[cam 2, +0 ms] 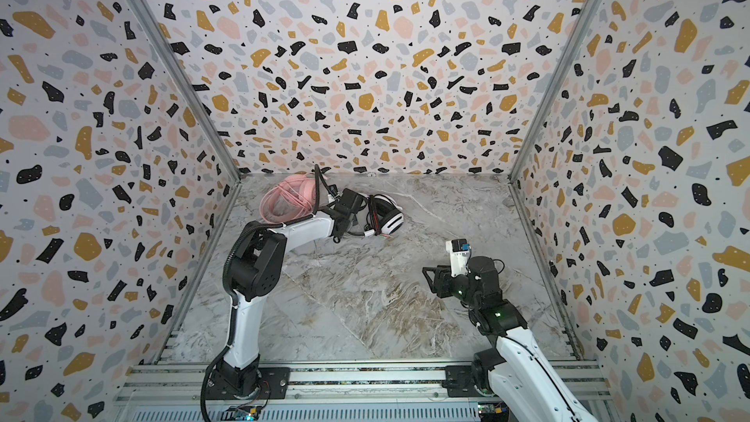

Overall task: Wrap the headphones
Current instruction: 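Set the wrapped headset on the table with the left gripper while the right gripper withdraws, then open the left gripper and release the headset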

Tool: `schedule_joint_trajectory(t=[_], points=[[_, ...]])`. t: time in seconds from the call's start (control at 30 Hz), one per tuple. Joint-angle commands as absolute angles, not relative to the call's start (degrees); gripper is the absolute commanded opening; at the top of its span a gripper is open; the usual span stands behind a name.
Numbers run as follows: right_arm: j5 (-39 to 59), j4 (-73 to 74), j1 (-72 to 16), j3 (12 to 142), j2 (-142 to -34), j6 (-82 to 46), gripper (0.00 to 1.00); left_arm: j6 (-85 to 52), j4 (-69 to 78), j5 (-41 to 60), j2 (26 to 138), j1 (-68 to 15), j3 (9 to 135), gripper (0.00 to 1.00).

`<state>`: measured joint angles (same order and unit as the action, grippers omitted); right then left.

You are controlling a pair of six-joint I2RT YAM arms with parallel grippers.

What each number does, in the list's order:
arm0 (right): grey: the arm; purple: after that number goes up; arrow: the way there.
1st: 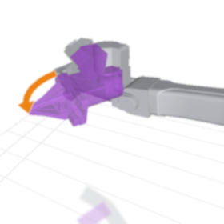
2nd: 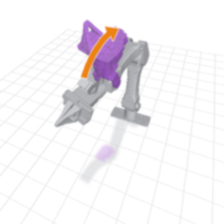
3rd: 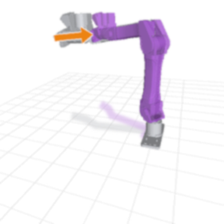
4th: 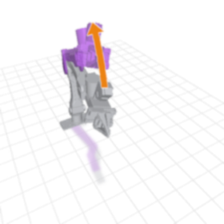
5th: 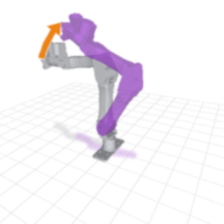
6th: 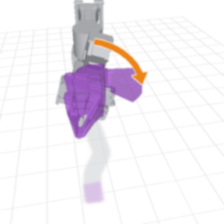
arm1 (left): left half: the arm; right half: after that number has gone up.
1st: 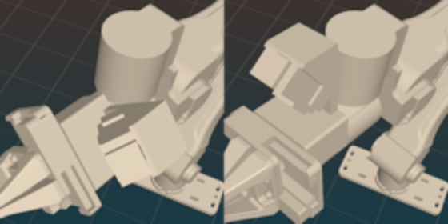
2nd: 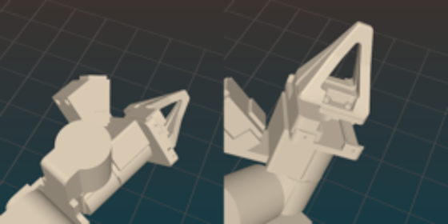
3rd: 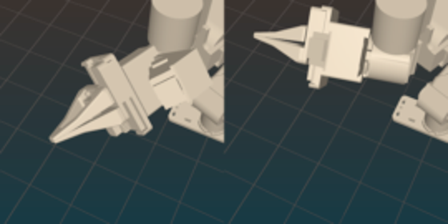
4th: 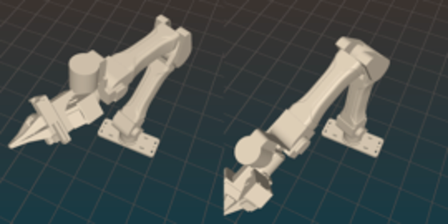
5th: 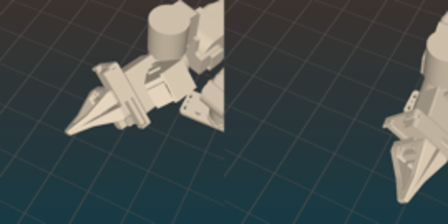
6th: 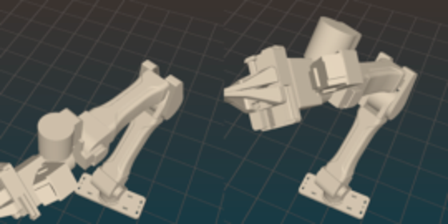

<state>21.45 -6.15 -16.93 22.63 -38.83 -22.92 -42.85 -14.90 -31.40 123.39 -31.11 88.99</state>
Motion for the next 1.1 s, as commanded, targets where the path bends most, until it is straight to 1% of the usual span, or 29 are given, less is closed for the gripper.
schedule_joint_trajectory(t=[0.0,0.03,0.07,0.1,0.23,0.43,0.5,0.6,0.77,0.93,1.0,1.07], points=[[22.1,-7.2,-17.0,23.0,-38.5,-23.2,0.56,-44.0,-11.6,-31.8,120.9,-30.9,86.4,0.14],[22.2,-7.3,-17.0,23.0,-38.7,-23.1,0.56,-43.9,-10.4,-32.1,120.1,-30.9,84.8,0.16],[22.2,-7.3,-17.0,23.0,-38.8,-23.0,0.56,-43.8,-9.5,-32.6,119.1,-30.9,83.2,0.24],[22.2,-7.1,-17.0,22.9,-39.0,-23.0,0.56,-43.5,-9.2,-32.8,118.2,-30.9,82.2,0.28],[21.9,-6.5,-16.9,22.9,-40.1,-23.0,0.56,-41.7,-8.7,-33.8,115.1,-30.9,79.6,0.34],[20.7,-5.5,-17.0,23.3,-41.7,-23.1,0.56,-37.9,-8.4,-34.9,110.3,-31.1,76.7,0.38],[19.9,-5.2,-17.0,24.0,-42.9,-23.0,0.56,-36.8,-6.4,-36.7,107.6,-31.5,73.9,0.39],[17.8,-5.0,-17.0,26.5,-45.0,-22.0,0.56,-35.7,-1.6,-39.1,101.5,-31.6,66.4,0.39],[11.2,-5.0,-17.0,32.0,-48.6,-20.2,0.55,-32.7,7.6,-40.3,87.5,-31.6,51.5,0.39],[1.1,-3.3,-16.6,35.4,-49.2,-18.3,0.55,-30.6,8.0,-47.1,73.8,-31.2,40.9,0.39],[-3.0,-2.5,-16.1,36.5,-50.3,-17.4,0.55,-29.6,10.4,-48.5,67.7,-30.3,36.0,0.44],[-7.9,-2.1,-15.7,37.8,-51.7,-16.6,0.55,-28.8,12.7,-48.4,62.4,-28.6,31.7,0.52]])
